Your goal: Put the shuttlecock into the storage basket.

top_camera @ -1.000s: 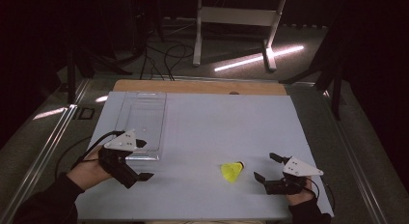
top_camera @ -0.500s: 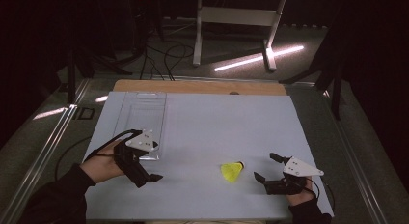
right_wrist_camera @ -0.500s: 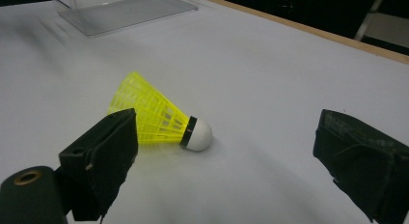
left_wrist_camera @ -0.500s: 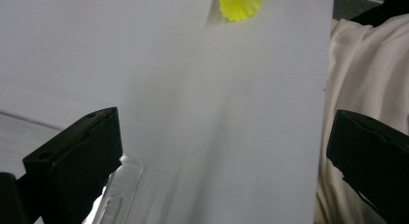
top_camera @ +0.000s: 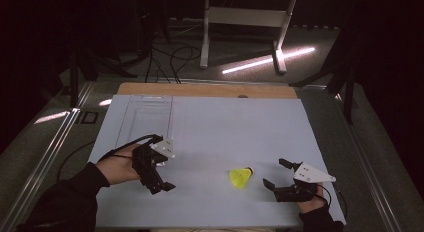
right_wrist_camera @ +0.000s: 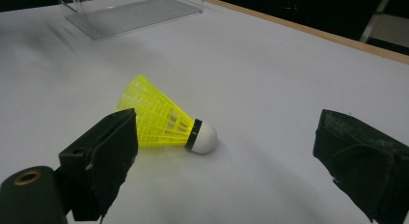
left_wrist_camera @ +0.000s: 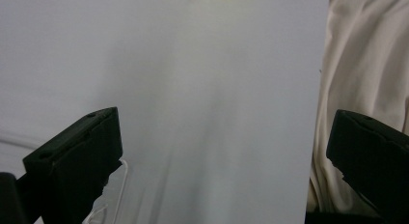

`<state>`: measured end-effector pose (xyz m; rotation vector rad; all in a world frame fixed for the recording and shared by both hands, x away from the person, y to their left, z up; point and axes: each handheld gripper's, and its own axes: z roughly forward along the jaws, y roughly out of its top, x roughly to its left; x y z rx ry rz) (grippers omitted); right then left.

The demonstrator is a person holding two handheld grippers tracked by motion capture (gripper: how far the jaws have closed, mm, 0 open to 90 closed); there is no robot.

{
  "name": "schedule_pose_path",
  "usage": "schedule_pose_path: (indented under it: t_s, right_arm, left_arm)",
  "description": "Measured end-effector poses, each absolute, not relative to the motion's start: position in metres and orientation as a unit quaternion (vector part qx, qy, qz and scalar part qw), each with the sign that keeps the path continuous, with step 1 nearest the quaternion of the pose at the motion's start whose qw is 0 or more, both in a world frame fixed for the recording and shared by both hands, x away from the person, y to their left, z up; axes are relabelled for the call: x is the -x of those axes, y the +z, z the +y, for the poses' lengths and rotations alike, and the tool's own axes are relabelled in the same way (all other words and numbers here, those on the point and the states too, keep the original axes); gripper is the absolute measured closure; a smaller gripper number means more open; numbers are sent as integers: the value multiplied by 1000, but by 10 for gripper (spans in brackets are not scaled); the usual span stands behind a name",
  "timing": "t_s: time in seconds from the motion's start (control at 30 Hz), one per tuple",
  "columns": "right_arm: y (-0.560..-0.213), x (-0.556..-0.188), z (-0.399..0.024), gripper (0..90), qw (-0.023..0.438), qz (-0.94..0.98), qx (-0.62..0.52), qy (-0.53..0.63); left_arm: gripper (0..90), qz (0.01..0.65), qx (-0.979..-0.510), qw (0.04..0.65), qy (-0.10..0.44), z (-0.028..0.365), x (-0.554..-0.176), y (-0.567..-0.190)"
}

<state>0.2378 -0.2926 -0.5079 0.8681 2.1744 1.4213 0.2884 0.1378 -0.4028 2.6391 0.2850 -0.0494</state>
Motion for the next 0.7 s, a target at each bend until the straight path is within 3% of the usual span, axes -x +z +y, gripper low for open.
schedule_pose_path:
  t_s: [0.7]
  right_arm:
    - [-508,-239,-293,87,195,778,-310,510]
  left_arm:
    - [3,74,-973,217,-7,96,-296,-412]
